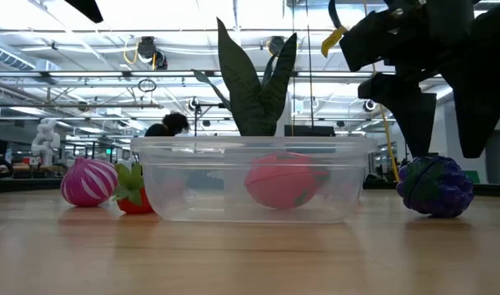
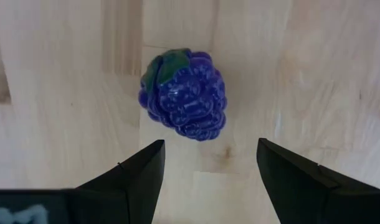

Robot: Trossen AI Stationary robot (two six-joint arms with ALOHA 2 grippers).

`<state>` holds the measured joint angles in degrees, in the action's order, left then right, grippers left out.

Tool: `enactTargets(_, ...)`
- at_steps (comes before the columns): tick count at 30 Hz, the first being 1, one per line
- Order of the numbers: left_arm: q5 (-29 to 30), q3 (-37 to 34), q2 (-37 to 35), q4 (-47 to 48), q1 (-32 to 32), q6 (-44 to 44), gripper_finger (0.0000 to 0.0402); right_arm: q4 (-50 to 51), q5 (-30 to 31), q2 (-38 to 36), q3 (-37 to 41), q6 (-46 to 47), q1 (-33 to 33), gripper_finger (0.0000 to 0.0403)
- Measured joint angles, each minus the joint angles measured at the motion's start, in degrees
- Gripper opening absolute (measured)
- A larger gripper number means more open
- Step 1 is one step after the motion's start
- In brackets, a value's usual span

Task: Pick and placing Produce into tupperware
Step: Put the purple grapes into the transparent bin

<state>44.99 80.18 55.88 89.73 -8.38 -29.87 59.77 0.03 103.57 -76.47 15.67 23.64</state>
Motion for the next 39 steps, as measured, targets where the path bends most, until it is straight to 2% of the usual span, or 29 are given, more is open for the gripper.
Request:
enactTargets(8,0.0,0.0,0.0,0.0,0.0,-0.1,0.0145,-1.8,0.0,-0.8,0.0,-5.9,0.0,0.0242)
enactTargets(39,-3.6,0.0,0.0,0.0,0.0,-2.3,0.0145,-4.7,-0.3,-1.4,0.0,-14.9,0.6,0.0242)
